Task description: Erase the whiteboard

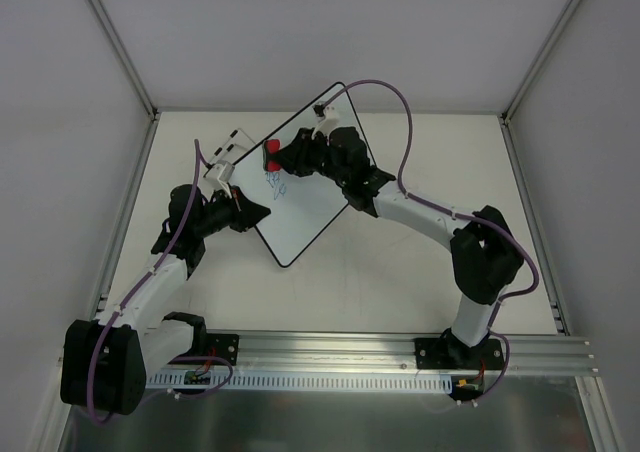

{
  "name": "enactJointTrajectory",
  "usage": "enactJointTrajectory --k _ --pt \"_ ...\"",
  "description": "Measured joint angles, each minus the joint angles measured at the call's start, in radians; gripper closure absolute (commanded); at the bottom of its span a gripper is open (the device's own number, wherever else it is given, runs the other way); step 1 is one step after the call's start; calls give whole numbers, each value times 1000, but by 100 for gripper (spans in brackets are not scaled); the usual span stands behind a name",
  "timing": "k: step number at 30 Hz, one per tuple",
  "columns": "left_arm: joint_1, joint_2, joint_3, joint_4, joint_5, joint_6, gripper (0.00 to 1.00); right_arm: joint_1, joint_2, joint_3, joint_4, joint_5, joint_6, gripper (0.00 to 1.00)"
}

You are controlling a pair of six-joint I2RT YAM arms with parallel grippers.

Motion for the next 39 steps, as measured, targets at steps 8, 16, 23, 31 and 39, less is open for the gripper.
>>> enactJointTrajectory --k 8,16,23,31,39 --pt "0 0 0 -4 0 -1 100 -1 -6 -25 22 4 -3 100" --pt "-11 -2 0 -3 2 3 100 -92 -85 -260 37 35 1 100" --pt "-11 -2 0 -3 2 7 100 -128 -97 -331 22 55 0 100" --pt "-11 -2 1 -3 -1 6 100 -85 -84 -217 -90 70 -38 100" --pt "-11 -2 2 -4 -6 1 100 32 -38 -11 -134 67 -86 100"
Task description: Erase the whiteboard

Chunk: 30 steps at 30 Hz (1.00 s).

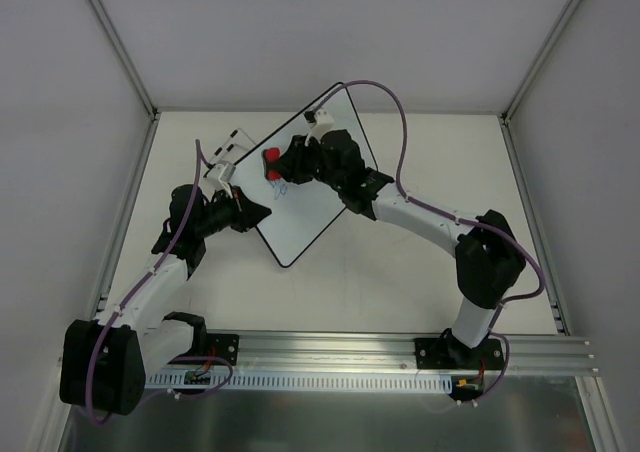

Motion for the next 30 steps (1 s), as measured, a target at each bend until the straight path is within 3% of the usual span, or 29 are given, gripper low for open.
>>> enactJointTrajectory --k 5,10,23,30 --pt "0 0 0 -1 -2 -8 100 48 32 97 -31 1 -38 100" --pt "0 0 0 -2 -2 -10 100 57 31 93 -26 11 -55 100" --pt "-2 2 0 -2 6 7 100 -23 -85 -258 -5 17 -55 100" --pt "-2 5 0 1 8 21 100 -29 -87 -278 -15 18 -55 99"
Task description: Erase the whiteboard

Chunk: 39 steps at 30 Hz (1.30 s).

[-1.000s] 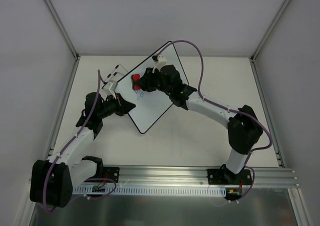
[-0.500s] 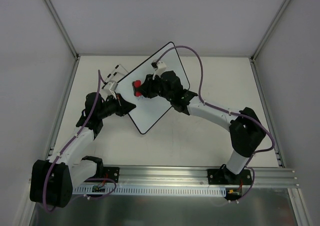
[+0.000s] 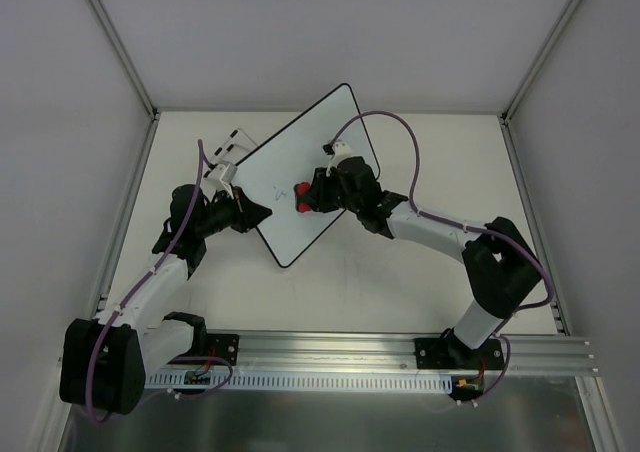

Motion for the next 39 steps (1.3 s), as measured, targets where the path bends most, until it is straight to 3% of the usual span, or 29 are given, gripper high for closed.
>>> enactJointTrajectory --k 9,22,30,39 --pt "0 6 2 12 -16 5 100 30 52 171 -137 9 -34 100" --pt "1 7 3 12 -34 -26 100 104 124 398 -142 3 -61 100" --pt "1 14 4 15 -34 -27 100 103 105 319 -48 3 -63 100" --pt "1 22 6 23 -27 -5 100 65 33 32 51 -53 -19 100"
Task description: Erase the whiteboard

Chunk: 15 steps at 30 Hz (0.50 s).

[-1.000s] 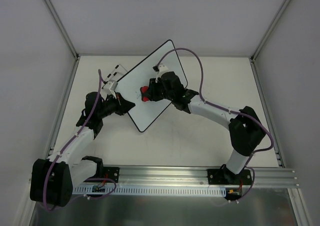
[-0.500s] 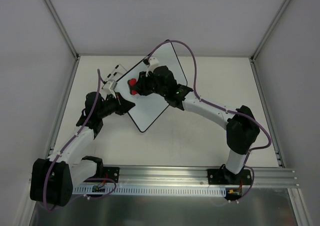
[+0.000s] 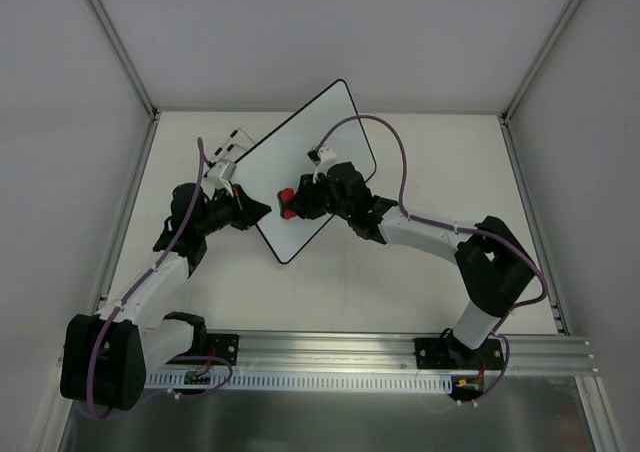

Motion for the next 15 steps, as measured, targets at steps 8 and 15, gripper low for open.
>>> enactJointTrajectory --k 8,15 --pt "0 2 0 8 10 48 100 -46 5 -77 9 -39 34 100" --pt "0 2 0 9 11 53 100 -47 5 -60 -17 -40 29 100"
